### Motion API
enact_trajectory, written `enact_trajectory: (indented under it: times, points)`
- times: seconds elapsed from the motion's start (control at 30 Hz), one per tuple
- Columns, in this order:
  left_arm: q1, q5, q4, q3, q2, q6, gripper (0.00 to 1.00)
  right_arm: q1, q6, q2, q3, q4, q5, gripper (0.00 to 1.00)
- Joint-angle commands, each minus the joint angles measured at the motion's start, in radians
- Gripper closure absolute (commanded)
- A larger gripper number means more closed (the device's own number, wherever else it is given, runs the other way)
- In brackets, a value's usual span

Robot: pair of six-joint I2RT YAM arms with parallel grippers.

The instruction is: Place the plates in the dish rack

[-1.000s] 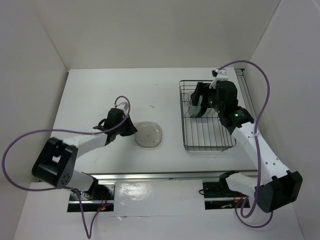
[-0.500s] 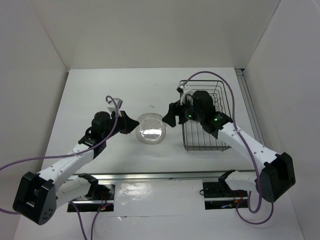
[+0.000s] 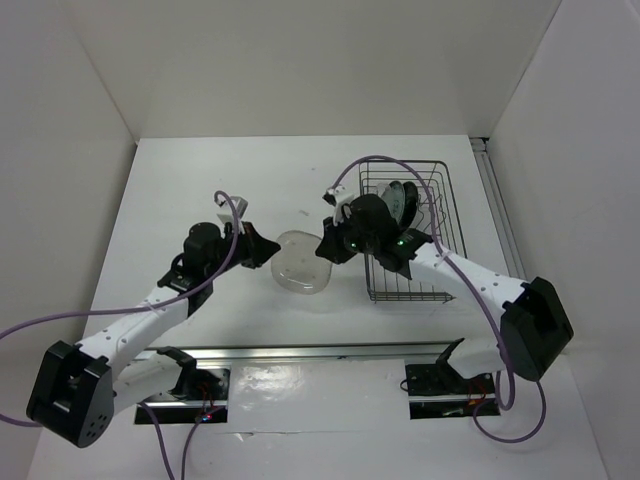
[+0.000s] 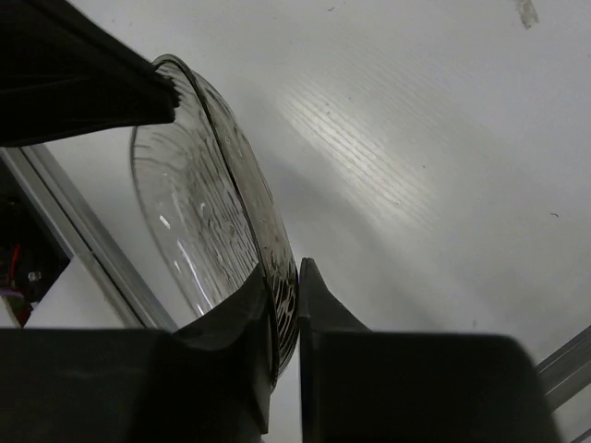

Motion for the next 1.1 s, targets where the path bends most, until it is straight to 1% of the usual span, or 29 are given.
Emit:
enact_trajectory:
  times: [0.0, 0.07, 0.1, 0.17, 0.2, 0.23, 0.27, 0.43, 0.6, 0.67, 0.7, 0.83, 0.9, 0.93, 1.0, 1.03, 1.07]
  points:
    - [-0.005, 0.030, 0.086, 0.019, -0.021, -0.011, 1.00, 0.030, 0.006, 0.007, 0.050, 0.026, 0.108, 0.95]
    - [-0.005, 0.005, 0.032, 0.031, -0.009, -0.011, 0.99, 0.041, 0.017, -0.002, 0.081, -0.016, 0.198, 1.00]
    - [-0.005, -0.005, 0.015, 0.046, 0.002, 0.001, 0.69, 0.041, 0.017, -0.012, 0.105, -0.032, 0.229, 1.00]
    - [-0.005, -0.038, -0.023, 0.065, 0.037, 0.001, 0.28, 0.050, 0.028, -0.048, 0.134, -0.088, 0.344, 1.00]
    - [-0.005, -0.038, -0.038, 0.077, 0.049, 0.001, 0.09, 0.050, 0.028, -0.063, 0.148, -0.109, 0.392, 1.00]
    - [-0.005, -0.053, -0.058, 0.077, 0.060, 0.001, 0.00, 0.040, 0.028, -0.077, 0.180, -0.129, 0.438, 1.00]
    - [-0.005, -0.064, -0.068, 0.077, 0.080, 0.001, 0.00, 0.040, 0.028, -0.091, 0.196, -0.148, 0.520, 1.00]
    - [-0.005, -0.085, -0.101, 0.108, 0.115, 0.001, 0.00, -0.089, -0.018, -0.179, 0.268, -0.254, 0.726, 1.00]
    - [-0.015, -0.076, -0.101, 0.108, 0.135, 0.001, 0.00, -0.235, -0.028, -0.279, 0.259, -0.235, 0.961, 1.00]
    - [-0.015, -0.067, -0.101, 0.108, 0.135, 0.001, 0.00, -0.235, -0.049, -0.289, 0.221, -0.198, 1.092, 1.00]
    - [-0.015, -0.067, -0.092, 0.108, 0.135, 0.001, 0.00, -0.235, -0.058, -0.289, 0.210, -0.177, 1.129, 1.00]
    - [-0.015, -0.056, -0.081, 0.097, 0.145, 0.001, 0.00, -0.244, -0.072, -0.211, 0.210, -0.164, 1.180, 1.00]
    - [-0.015, -0.045, -0.081, 0.088, 0.134, 0.001, 0.00, -0.269, -0.072, -0.181, 0.220, -0.164, 1.123, 1.00]
    - [-0.015, -0.045, -0.072, 0.088, 0.134, 0.001, 0.00, -0.308, -0.058, -0.158, 0.233, -0.164, 1.092, 1.00]
    - [-0.015, -0.045, -0.072, 0.088, 0.125, 0.001, 0.00, -0.348, -0.035, -0.149, 0.233, -0.164, 1.043, 1.00]
    - [-0.015, -0.045, -0.072, 0.079, 0.125, 0.001, 0.00, -0.394, -0.035, -0.137, 0.233, -0.152, 1.021, 1.00]
    - [-0.024, -0.045, -0.072, 0.079, 0.125, 0.001, 0.00, -0.408, -0.035, -0.137, 0.233, -0.152, 0.998, 1.00]
